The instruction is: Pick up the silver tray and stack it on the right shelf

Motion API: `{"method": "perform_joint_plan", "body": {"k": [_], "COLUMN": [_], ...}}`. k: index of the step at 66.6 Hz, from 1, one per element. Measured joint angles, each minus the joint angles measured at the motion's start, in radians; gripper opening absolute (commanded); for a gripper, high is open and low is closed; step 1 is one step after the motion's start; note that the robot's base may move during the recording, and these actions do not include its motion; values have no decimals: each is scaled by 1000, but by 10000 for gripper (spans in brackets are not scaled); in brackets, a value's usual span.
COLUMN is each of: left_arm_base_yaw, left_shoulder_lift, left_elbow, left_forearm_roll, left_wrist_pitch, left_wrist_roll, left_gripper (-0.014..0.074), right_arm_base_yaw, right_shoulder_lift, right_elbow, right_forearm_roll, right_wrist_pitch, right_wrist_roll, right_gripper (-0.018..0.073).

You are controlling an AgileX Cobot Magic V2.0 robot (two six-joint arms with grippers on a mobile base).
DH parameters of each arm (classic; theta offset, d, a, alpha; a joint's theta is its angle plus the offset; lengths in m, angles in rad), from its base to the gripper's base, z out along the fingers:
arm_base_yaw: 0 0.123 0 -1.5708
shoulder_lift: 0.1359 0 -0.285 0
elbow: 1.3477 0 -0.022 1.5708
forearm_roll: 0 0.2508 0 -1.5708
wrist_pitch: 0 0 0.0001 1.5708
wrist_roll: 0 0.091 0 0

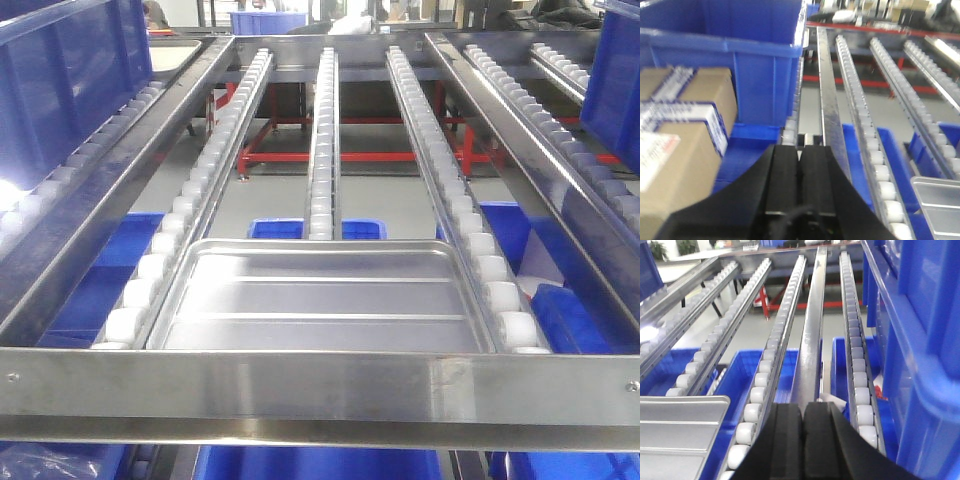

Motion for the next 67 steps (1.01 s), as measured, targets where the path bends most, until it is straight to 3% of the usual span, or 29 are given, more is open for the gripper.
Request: {"method": "perform_joint_plan", "body": {"k": [11, 20, 31, 39, 48, 55, 67], "left_arm_base_yaw": [0, 0, 0, 0, 0, -33, -182], "left_shoulder_lift": [226, 377, 544, 656, 760, 828, 943], "left_elbow": [-245, -324, -329, -329, -332, -361, -455], "left_forearm_roll": [18, -11, -266, -382, -542, -558, -532], "left_wrist_pitch": [52, 39, 17, 3, -1, 46, 125], "left_wrist_roll": [0, 0, 0, 0, 2, 88, 158], "left_gripper": [-90, -90, -90, -90, -90, -90, -90], "right_arm_base_yaw": [2, 4, 11, 11, 30, 80, 205], "right_shoulder_lift": [229, 408, 546, 647, 752, 821, 970], "right_elbow": [-249, -362, -402, -414, -458, -509, -603], "right_forearm_roll": [-15, -3, 112, 199, 213, 215, 217], "right_wrist_pitch": [205, 290, 232, 204, 249, 287, 339], "right_wrist_roll": [-74, -88, -94, -94, -111, -125, -125], "right_gripper": [49, 49, 49, 49, 49, 57, 57]}}
